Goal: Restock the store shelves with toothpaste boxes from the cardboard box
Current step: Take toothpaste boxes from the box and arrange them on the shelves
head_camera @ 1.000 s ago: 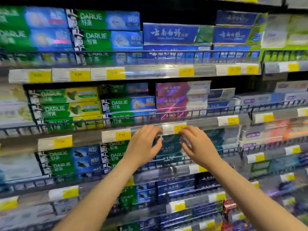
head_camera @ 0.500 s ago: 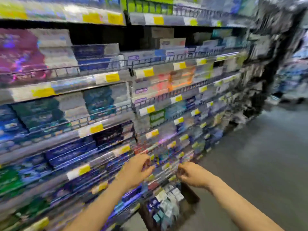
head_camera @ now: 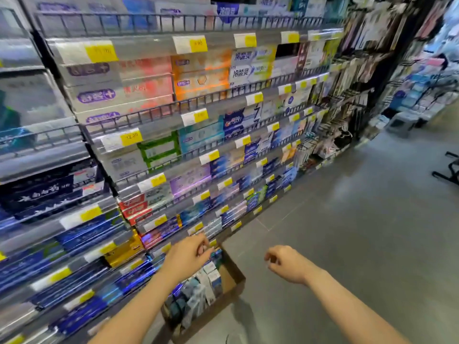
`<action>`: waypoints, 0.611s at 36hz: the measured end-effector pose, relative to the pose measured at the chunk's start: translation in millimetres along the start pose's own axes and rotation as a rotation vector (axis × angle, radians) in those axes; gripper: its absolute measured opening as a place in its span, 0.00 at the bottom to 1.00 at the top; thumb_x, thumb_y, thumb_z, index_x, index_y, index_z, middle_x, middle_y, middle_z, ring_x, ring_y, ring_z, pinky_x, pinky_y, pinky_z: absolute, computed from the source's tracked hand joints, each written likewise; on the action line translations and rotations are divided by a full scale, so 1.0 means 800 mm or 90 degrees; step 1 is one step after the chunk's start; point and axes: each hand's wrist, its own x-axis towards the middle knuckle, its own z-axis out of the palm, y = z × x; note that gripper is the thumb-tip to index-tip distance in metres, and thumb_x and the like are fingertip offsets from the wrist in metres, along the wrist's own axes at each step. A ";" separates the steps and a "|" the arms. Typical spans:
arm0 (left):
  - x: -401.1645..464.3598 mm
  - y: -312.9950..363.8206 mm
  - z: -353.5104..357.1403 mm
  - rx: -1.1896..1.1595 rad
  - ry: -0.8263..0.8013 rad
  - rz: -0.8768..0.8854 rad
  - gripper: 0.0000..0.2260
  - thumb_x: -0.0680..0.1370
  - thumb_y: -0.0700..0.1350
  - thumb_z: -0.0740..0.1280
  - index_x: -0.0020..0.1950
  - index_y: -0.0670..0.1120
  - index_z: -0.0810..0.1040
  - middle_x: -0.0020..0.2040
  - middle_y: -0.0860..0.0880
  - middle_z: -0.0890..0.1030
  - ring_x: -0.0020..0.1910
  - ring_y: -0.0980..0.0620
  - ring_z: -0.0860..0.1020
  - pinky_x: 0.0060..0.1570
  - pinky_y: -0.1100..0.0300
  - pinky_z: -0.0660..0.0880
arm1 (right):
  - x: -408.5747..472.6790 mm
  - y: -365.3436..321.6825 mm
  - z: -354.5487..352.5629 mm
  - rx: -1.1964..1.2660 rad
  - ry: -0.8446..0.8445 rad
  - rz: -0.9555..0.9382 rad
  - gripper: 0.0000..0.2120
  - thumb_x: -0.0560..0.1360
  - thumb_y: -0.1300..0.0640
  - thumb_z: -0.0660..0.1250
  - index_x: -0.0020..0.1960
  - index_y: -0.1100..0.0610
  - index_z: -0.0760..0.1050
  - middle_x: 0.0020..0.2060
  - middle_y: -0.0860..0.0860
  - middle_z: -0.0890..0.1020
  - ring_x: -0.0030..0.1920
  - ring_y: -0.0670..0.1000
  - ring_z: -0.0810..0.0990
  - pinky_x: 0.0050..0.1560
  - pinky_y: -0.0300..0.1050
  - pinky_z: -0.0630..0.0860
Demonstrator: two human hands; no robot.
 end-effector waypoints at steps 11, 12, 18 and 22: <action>0.145 -0.054 0.057 -0.098 -0.052 -0.198 0.10 0.77 0.55 0.59 0.38 0.55 0.65 0.32 0.54 0.71 0.33 0.55 0.71 0.36 0.59 0.67 | 0.172 0.073 -0.024 -0.010 -0.146 -0.011 0.14 0.75 0.57 0.61 0.60 0.56 0.75 0.44 0.47 0.73 0.45 0.48 0.73 0.45 0.38 0.67; 0.152 -0.060 0.061 -0.105 -0.043 -0.204 0.12 0.76 0.58 0.56 0.36 0.55 0.63 0.32 0.55 0.70 0.34 0.55 0.72 0.40 0.58 0.68 | 0.187 0.075 -0.026 -0.004 -0.152 -0.018 0.14 0.75 0.57 0.61 0.60 0.56 0.74 0.44 0.48 0.73 0.45 0.49 0.74 0.45 0.39 0.68; 0.177 -0.075 0.060 -0.114 -0.003 -0.243 0.05 0.77 0.49 0.63 0.42 0.57 0.71 0.37 0.63 0.71 0.35 0.66 0.70 0.36 0.72 0.68 | 0.257 0.085 -0.032 0.046 -0.207 -0.029 0.15 0.76 0.60 0.60 0.62 0.58 0.73 0.35 0.44 0.71 0.39 0.46 0.73 0.41 0.34 0.68; 0.195 -0.097 0.099 -0.148 0.016 -0.340 0.07 0.78 0.49 0.63 0.43 0.61 0.68 0.38 0.61 0.73 0.36 0.63 0.73 0.36 0.70 0.68 | 0.318 0.103 -0.020 0.082 -0.212 -0.015 0.15 0.73 0.54 0.61 0.59 0.47 0.75 0.34 0.41 0.68 0.35 0.46 0.72 0.41 0.35 0.68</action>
